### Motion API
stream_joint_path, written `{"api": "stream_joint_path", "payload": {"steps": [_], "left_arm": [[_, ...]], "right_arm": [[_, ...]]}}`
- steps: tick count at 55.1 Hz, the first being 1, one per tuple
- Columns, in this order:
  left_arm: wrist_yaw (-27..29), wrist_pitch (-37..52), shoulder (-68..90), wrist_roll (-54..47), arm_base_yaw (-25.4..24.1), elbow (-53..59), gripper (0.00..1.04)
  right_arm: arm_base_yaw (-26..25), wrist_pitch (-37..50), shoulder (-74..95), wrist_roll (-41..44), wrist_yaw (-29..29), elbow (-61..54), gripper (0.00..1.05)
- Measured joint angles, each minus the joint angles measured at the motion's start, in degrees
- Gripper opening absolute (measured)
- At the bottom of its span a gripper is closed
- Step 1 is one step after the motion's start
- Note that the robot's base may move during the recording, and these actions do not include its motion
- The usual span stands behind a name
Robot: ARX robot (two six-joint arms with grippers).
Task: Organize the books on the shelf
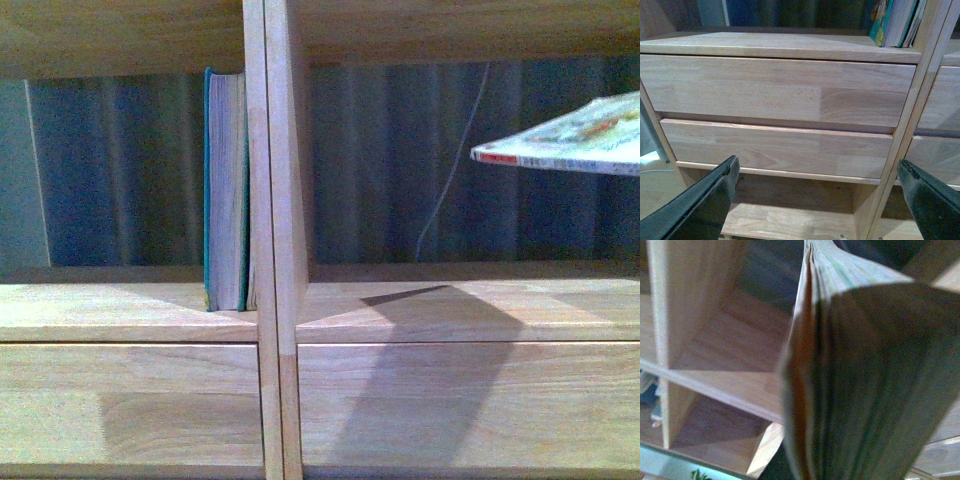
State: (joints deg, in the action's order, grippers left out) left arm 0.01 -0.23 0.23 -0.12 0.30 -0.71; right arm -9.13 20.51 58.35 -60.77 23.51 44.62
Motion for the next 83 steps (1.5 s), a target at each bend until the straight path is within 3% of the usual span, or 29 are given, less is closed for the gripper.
{"api": "stream_joint_path", "payload": {"steps": [26, 28, 32, 49, 56, 65, 71, 83], "left_arm": [[0.0, 0.0, 0.0, 0.0, 0.0, 0.0, 0.97], [2.9, -1.7, 0.8, 2.7, 0.3, -0.6, 0.97], [2.9, -2.1, 4.5, 8.1, -1.3, -1.8, 0.97], [-21.6, 7.9, 21.0, 13.9, -22.9, -13.8, 0.97], [-31.2, 9.6, 27.8, 15.3, -29.2, -20.2, 0.97], [-40.6, 11.5, 36.7, 18.8, -29.9, -28.7, 0.97], [-43.6, 13.9, 43.4, 22.9, -28.3, -34.0, 0.97], [-41.1, 24.7, 54.6, 36.9, -20.5, -40.8, 0.97]], "right_arm": [[15.1, -1.2, -8.5, 4.7, -4.0, 0.5, 0.07], [16.2, -1.2, -8.5, 5.2, -4.7, 0.5, 0.07], [16.9, -1.4, -8.5, 5.4, -5.0, 0.5, 0.07], [17.8, -1.5, -7.6, 6.6, -6.5, 0.5, 0.07], [18.5, -1.5, -7.0, 7.7, -7.3, 0.5, 0.07], [20.2, -2.0, -6.1, 8.6, -8.8, 1.5, 0.07], [21.9, -2.2, -5.4, 9.2, -10.2, 3.3, 0.07], [25.8, -2.3, -4.4, 9.6, -12.4, 6.9, 0.07]]}}
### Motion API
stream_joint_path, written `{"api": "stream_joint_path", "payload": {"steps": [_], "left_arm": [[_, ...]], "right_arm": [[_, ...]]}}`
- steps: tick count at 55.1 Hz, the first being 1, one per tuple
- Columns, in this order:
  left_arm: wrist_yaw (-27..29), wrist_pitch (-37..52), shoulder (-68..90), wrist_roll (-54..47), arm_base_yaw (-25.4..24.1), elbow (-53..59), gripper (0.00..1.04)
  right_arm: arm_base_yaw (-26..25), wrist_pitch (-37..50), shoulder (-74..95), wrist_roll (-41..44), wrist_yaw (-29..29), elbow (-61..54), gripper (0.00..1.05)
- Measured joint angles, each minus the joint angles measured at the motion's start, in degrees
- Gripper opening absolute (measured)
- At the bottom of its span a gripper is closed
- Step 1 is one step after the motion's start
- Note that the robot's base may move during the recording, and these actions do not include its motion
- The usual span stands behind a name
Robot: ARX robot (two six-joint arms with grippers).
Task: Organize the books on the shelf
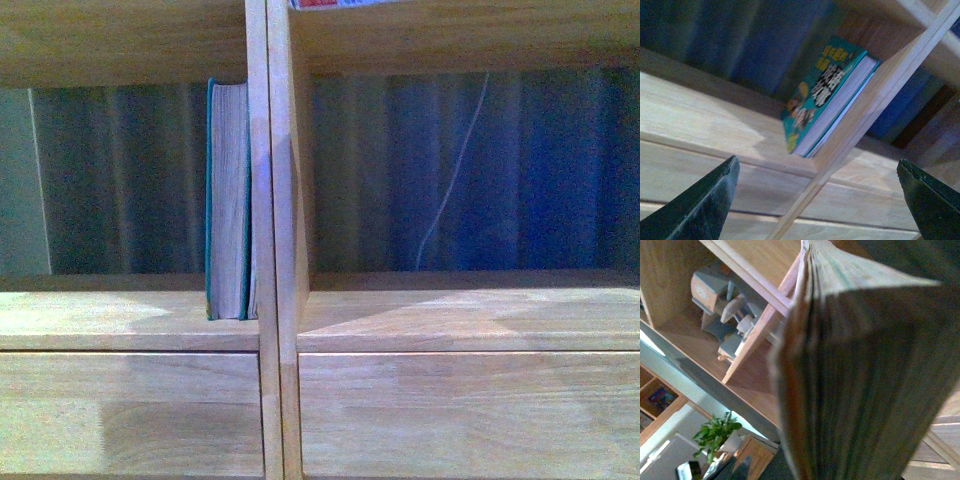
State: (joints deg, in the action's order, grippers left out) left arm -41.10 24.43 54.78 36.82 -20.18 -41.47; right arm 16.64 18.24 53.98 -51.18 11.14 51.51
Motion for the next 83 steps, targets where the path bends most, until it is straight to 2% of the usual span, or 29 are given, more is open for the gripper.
{"api": "stream_joint_path", "payload": {"steps": [6, 13, 16, 23, 37, 50, 83], "left_arm": [[4.2, 2.9, 3.3, 5.7, 5.4, -2.1, 0.97], [9.1, 5.2, 7.0, 10.8, 13.9, -4.7, 0.97], [12.3, 6.7, 9.5, 13.5, 20.0, -6.6, 0.97], [16.0, 8.4, 13.0, 16.6, 28.5, -10.1, 0.97], [19.4, 9.2, 16.5, 18.1, 39.3, -14.1, 0.97], [21.2, 10.3, 19.0, 18.1, 42.3, -16.0, 0.97], [22.4, 10.3, 22.9, 15.9, 44.6, -20.7, 0.97]], "right_arm": [[1.7, 0.0, 0.5, 0.0, -0.9, 1.0, 0.07], [2.9, 0.2, 1.4, -0.1, -1.5, 1.6, 0.07], [3.3, 0.5, 1.8, -0.3, -1.6, 1.6, 0.07], [3.0, 1.3, 2.1, -0.8, -1.3, 1.6, 0.07], [-1.4, 2.8, 2.3, -3.6, 1.6, 1.6, 0.07], [-2.0, 3.1, 2.2, -5.9, 2.2, 0.9, 0.07], [3.8, 3.0, -2.4, -8.5, 2.2, -2.6, 0.07]]}}
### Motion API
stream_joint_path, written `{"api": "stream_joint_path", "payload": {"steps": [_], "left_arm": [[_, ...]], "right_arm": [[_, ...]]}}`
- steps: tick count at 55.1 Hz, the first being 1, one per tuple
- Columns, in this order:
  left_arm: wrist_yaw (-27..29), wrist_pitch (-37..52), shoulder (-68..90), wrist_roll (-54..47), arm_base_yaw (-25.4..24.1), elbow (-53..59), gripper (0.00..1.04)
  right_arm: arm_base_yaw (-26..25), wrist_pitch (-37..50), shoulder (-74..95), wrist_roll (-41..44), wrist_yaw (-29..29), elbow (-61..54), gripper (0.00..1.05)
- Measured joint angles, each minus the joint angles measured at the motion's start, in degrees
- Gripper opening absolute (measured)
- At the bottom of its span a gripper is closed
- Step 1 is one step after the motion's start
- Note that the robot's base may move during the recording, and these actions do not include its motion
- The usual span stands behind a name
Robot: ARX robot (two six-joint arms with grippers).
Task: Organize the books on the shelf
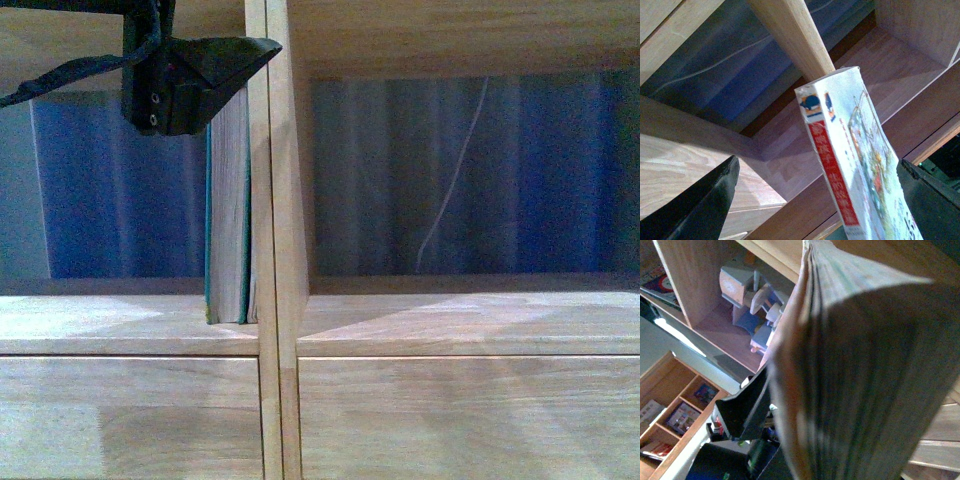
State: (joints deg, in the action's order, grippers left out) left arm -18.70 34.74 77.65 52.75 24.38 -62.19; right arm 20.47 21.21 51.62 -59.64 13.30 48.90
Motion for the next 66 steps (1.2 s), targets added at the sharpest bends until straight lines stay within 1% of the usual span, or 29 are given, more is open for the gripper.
{"api": "stream_joint_path", "payload": {"steps": [13, 25, 26, 36, 39, 47, 52, 55, 66], "left_arm": [[1.7, -0.6, 0.6, -1.0, 0.8, -0.7, 0.97], [2.3, -1.3, 0.8, -2.9, 2.0, -1.4, 0.69], [2.3, -1.3, 0.8, -3.0, 2.1, -1.4, 0.66], [2.3, -1.2, 0.8, -3.5, 2.2, -1.5, 0.43], [2.5, -1.0, 0.8, -3.7, 2.2, -1.5, 0.34], [3.3, -1.0, 0.8, -2.7, 2.2, -1.5, 0.17], [3.5, -1.0, 0.7, -1.2, 2.2, -1.5, 0.10], [3.7, -1.0, 0.7, -0.3, 2.3, -1.6, 0.08], [3.7, -1.1, 0.4, 0.0, 2.3, -1.6, 0.08]], "right_arm": [[1.0, -0.3, -1.7, -0.6, 0.0, -1.0, 0.07], [1.8, -0.5, -2.0, -0.9, -0.3, -2.3, 0.07], [2.0, -0.6, -2.1, -0.9, -0.3, -2.5, 0.07], [2.8, -0.7, -2.3, -1.0, -0.4, -2.9, 0.07], [2.8, -1.2, -2.4, -1.0, -0.5, -2.9, 0.07], [2.8, -1.6, -2.4, -1.0, -0.6, -3.4, 0.07], [2.7, -1.9, -2.4, -1.3, -0.6, -3.7, 0.07], [2.7, -1.8, -2.4, -1.3, -0.6, -3.7, 0.07], [2.7, -2.1, -2.4, -1.2, -0.6, -3.7, 0.07]]}}
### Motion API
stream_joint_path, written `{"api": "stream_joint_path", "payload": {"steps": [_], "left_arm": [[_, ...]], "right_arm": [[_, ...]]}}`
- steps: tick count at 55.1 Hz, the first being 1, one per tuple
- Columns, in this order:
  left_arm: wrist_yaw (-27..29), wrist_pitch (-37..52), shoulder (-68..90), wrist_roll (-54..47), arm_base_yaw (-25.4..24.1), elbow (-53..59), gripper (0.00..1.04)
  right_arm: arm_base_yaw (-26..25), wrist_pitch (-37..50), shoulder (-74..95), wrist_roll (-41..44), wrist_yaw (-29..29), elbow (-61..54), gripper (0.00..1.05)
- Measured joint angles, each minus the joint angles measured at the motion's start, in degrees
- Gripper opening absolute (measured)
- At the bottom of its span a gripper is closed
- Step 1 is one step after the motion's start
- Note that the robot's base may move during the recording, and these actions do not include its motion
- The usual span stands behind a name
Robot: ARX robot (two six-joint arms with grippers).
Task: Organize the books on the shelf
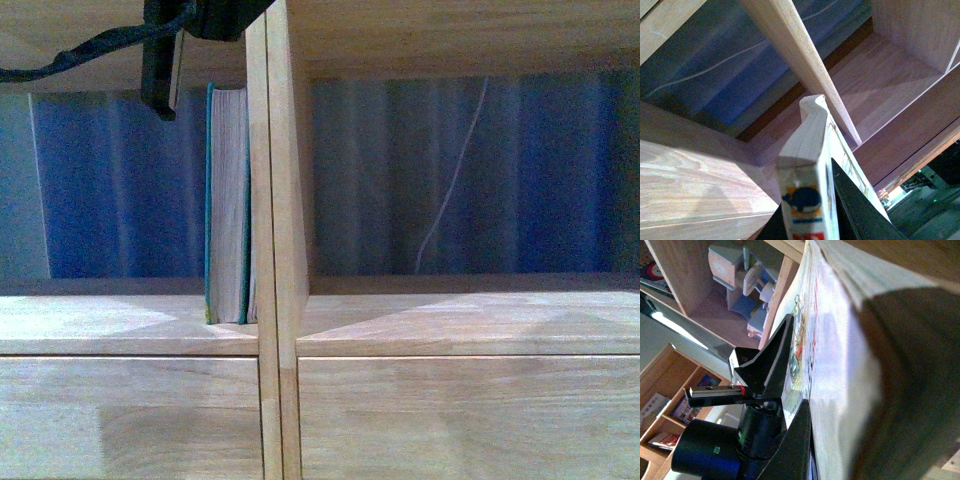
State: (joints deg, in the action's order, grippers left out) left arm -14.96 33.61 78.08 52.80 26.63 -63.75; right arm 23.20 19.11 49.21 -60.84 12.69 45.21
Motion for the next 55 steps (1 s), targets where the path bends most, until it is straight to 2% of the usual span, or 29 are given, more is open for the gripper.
{"api": "stream_joint_path", "payload": {"steps": [9, 18, 23, 25, 30, 37, 45, 51, 55], "left_arm": [[0.1, -0.3, -0.1, -1.0, 0.0, 0.0, 0.07], [0.6, -1.1, -0.1, -2.1, -0.2, 0.0, 0.07], [1.0, -2.5, -0.6, -3.7, -1.3, 0.0, 0.07], [1.1, -3.2, -0.9, -4.3, -1.6, 0.0, 0.07], [1.2, -6.8, -2.4, -8.6, -3.7, 0.0, 0.07], [1.0, -11.6, -5.1, -12.3, -7.3, 0.0, 0.07], [1.1, -18.2, -10.4, -17.7, -11.6, 0.0, 0.07], [1.9, -23.6, -15.2, -23.9, -14.2, 0.5, 0.07], [3.6, -27.1, -18.6, -31.5, -16.0, 1.6, 0.07]], "right_arm": [[0.0, -1.0, 0.0, 0.9, -0.1, 0.0, 0.30], [-2.2, -1.0, 0.0, 3.4, 0.0, 0.1, 0.54], [-6.1, 0.5, 0.0, 7.9, -0.1, 0.1, 0.75], [-7.1, 0.7, 0.0, 10.1, -0.3, 0.1, 0.80], [-11.6, 0.9, 0.1, 19.6, -2.4, 0.0, 0.99], [-16.7, 1.5, 0.5, 29.6, -2.6, -1.7, 0.98], [-23.3, 1.8, 1.6, 32.2, -1.2, -4.2, 0.98], [-25.8, 2.4, 1.6, 33.2, -0.9, -6.4, 0.98], [-26.2, 3.5, 1.6, 33.9, -0.8, -8.7, 0.98]]}}
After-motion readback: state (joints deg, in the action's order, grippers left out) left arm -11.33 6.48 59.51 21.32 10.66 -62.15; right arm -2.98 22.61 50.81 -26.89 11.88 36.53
